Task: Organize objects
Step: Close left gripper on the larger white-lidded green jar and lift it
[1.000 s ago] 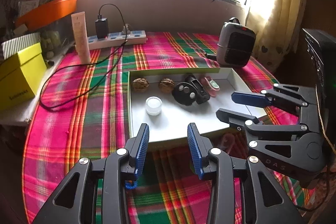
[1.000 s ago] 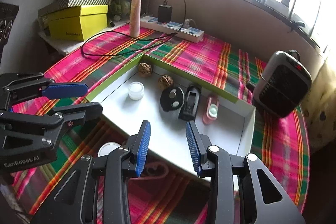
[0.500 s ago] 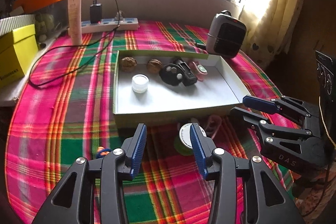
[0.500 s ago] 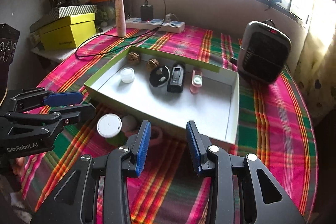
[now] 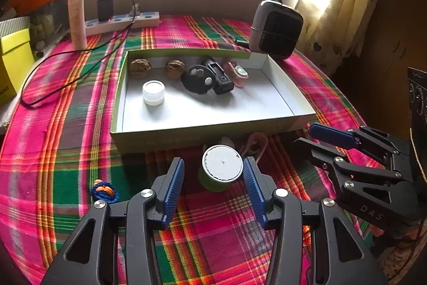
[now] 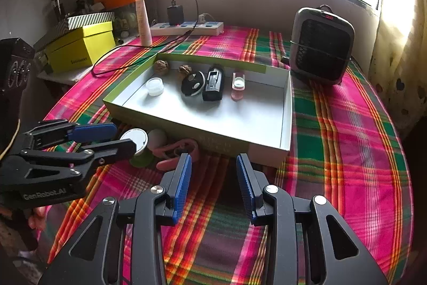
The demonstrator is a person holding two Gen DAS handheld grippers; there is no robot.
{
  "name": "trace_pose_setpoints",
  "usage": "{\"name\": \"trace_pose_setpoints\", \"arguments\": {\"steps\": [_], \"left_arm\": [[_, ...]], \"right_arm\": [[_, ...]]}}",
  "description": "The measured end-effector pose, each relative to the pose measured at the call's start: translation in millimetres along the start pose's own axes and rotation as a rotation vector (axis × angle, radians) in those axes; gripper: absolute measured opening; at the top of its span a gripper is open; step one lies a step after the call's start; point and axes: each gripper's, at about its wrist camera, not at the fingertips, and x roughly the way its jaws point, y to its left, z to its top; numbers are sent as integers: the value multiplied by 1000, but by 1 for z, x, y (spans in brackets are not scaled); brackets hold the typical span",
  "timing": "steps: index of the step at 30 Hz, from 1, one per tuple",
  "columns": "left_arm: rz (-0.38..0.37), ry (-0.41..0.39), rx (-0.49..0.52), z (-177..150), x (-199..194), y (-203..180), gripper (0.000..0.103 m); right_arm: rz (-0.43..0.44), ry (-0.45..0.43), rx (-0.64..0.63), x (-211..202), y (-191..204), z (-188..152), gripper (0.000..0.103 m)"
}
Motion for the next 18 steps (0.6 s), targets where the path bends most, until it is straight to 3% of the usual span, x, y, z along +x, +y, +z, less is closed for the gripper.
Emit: {"name": "trace_pose_setpoints", "arguments": {"steps": [18], "left_arm": [[28, 7, -18, 1, 14, 0, 44]], "right_arm": [[5, 16, 10, 4, 4, -4, 37]]}}
